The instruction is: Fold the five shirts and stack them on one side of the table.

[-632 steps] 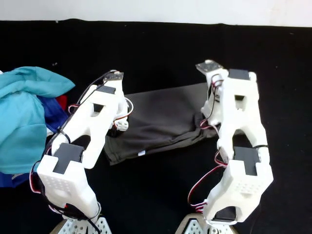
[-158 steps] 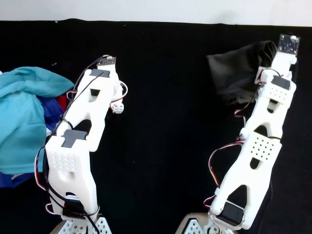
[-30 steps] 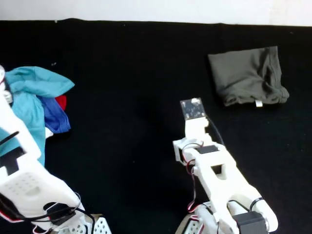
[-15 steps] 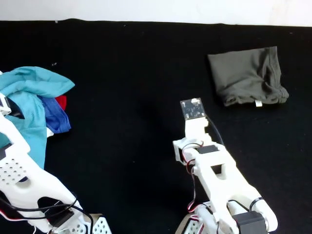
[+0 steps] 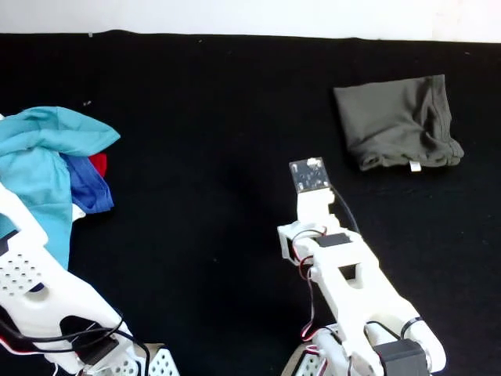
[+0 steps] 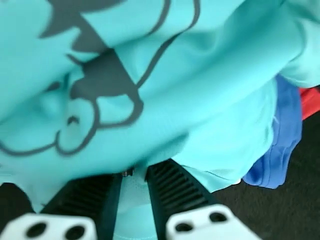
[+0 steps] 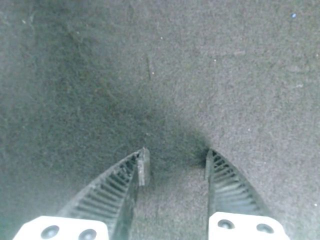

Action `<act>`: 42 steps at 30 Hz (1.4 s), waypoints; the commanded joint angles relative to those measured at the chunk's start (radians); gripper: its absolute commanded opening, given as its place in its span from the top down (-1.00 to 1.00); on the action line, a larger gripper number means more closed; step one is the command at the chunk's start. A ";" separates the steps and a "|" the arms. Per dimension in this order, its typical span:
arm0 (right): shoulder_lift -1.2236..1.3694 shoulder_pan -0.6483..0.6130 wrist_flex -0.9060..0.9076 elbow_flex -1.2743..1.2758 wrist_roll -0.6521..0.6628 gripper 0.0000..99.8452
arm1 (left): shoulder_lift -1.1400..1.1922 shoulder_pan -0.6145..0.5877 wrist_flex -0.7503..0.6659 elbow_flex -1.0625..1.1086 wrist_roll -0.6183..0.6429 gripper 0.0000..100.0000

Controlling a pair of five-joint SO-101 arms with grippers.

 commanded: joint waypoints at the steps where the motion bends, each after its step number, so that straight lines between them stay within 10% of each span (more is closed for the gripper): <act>1: 0.005 -0.001 -0.016 -0.005 -0.002 0.63 | -0.012 0.044 0.117 -0.170 -0.014 0.99; 9: 0.005 -0.001 -0.019 -0.005 -0.003 0.63 | -0.214 0.228 0.132 -0.297 0.163 0.99; 24: -0.001 0.068 -0.053 -0.004 -0.011 0.63 | -0.616 1.041 0.034 -0.303 0.226 0.99; 42: -0.004 0.254 -0.053 -0.027 -0.229 0.63 | -0.346 1.003 -0.075 -0.252 0.290 0.99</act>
